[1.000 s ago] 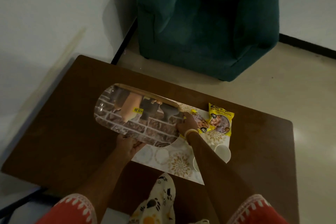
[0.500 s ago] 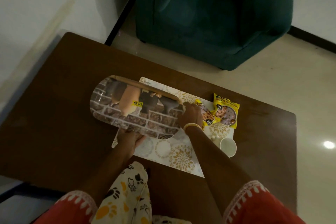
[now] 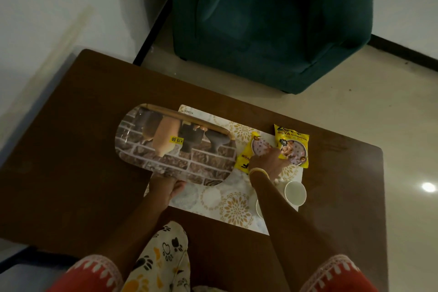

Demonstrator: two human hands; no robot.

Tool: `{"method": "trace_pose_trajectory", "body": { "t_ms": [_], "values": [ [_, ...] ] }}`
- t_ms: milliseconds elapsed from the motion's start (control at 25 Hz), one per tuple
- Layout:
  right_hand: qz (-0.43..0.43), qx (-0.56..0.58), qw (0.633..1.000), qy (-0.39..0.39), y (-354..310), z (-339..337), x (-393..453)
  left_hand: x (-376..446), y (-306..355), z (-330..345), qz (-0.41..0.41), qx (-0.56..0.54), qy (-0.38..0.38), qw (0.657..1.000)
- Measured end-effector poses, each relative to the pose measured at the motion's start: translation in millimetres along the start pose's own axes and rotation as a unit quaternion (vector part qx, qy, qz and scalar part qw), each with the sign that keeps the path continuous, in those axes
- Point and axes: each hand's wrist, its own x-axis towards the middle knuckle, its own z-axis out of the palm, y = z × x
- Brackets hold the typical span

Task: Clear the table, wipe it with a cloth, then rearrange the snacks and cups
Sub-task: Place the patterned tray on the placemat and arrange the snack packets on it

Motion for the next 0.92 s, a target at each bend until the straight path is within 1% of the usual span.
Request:
{"method": "trace_pose_trajectory", "body": {
  "t_ms": [80,160,200,280,360,400,520,640,720,760,840,920],
  "values": [
    [-0.089,0.012,0.994,0.056,-2.0,-6.5,-2.8,1.9,0.7,0.7,-0.011,-0.030,0.009,0.999],
    [-0.176,0.056,0.980,0.074,-9.9,-11.1,-10.6,0.0,-0.1,4.1,-0.026,-0.043,0.010,0.999],
    [-0.200,0.081,0.975,0.057,-15.3,-10.5,-16.9,-3.6,-1.2,7.9,-0.026,-0.031,0.006,0.999],
    [-0.216,0.104,0.970,-0.025,-23.8,-1.6,-31.7,-7.4,-12.1,17.6,-0.027,-0.028,-0.007,0.999],
    [-0.216,0.073,0.968,-0.104,-23.4,13.0,-43.5,-12.2,-23.5,26.9,-0.043,-0.031,-0.005,0.999],
    [-0.219,0.042,0.968,-0.120,-19.8,19.7,-45.6,-13.4,-27.0,29.1,-0.042,-0.037,-0.002,0.998],
    [-0.244,-0.051,0.962,-0.109,-3.6,23.5,-41.8,-15.3,-38.8,32.9,-0.021,0.022,-0.031,0.999],
    [-0.277,-0.114,0.952,-0.059,4.2,4.1,-25.3,-18.3,-48.3,35.0,-0.035,0.019,-0.028,0.999],
    [-0.254,-0.112,0.961,-0.008,5.0,-11.6,-0.7,-20.6,-51.2,44.4,-0.054,0.020,-0.026,0.998],
    [-0.222,-0.113,0.968,0.014,5.4,-17.5,16.7,-21.5,-52.7,50.2,-0.065,0.014,-0.023,0.998],
    [-0.118,-0.119,0.985,0.039,7.2,-26.5,52.9,-20.5,-57.4,62.1,-0.082,0.036,-0.015,0.996],
    [-0.007,-0.095,0.995,0.030,13.0,-30.5,81.4,-12.1,-64.3,72.9,-0.076,0.028,-0.013,0.997]
  ]
}}
